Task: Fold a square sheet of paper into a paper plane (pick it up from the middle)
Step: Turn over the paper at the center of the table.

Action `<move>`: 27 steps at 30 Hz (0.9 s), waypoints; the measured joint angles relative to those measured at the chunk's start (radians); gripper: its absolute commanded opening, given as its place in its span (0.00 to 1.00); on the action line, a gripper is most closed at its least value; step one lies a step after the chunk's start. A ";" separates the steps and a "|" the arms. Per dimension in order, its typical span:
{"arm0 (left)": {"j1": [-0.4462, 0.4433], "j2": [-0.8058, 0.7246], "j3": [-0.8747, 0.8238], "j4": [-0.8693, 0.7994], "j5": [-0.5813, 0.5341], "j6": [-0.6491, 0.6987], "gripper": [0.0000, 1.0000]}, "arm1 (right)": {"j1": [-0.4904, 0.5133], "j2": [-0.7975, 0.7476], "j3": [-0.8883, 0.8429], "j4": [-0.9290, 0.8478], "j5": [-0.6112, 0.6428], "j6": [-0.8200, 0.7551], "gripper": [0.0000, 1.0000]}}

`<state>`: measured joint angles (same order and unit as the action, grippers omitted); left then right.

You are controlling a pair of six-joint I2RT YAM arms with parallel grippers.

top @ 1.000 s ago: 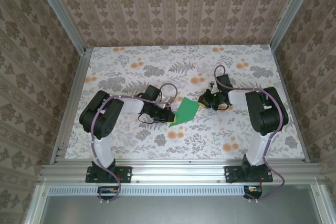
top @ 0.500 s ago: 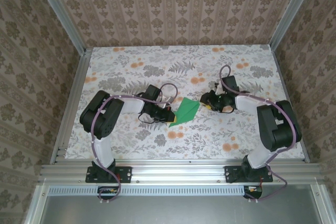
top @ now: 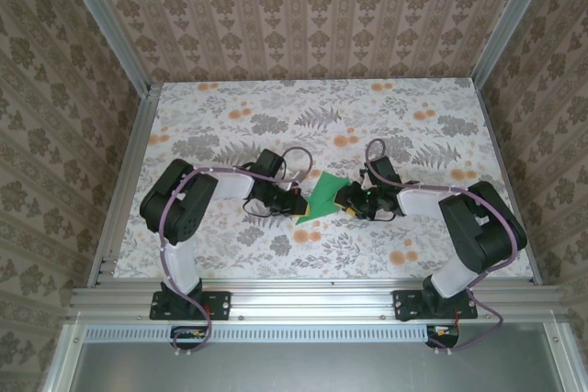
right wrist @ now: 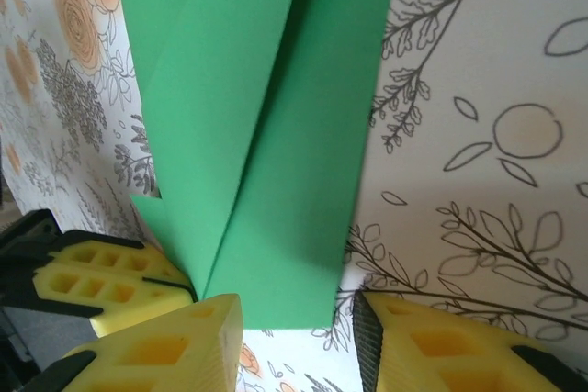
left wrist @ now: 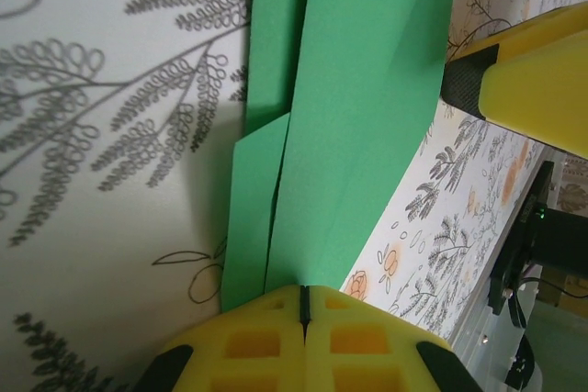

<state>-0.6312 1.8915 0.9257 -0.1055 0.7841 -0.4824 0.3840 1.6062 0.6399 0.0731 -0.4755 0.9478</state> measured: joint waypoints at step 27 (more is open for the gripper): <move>-0.024 -0.013 -0.021 0.033 0.011 -0.089 0.02 | 0.009 0.132 -0.028 0.372 -0.034 0.105 0.09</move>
<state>-0.6552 1.8790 0.9043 -0.0727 0.7952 -0.5716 0.3931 1.7382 0.6121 0.4446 -0.5091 1.0531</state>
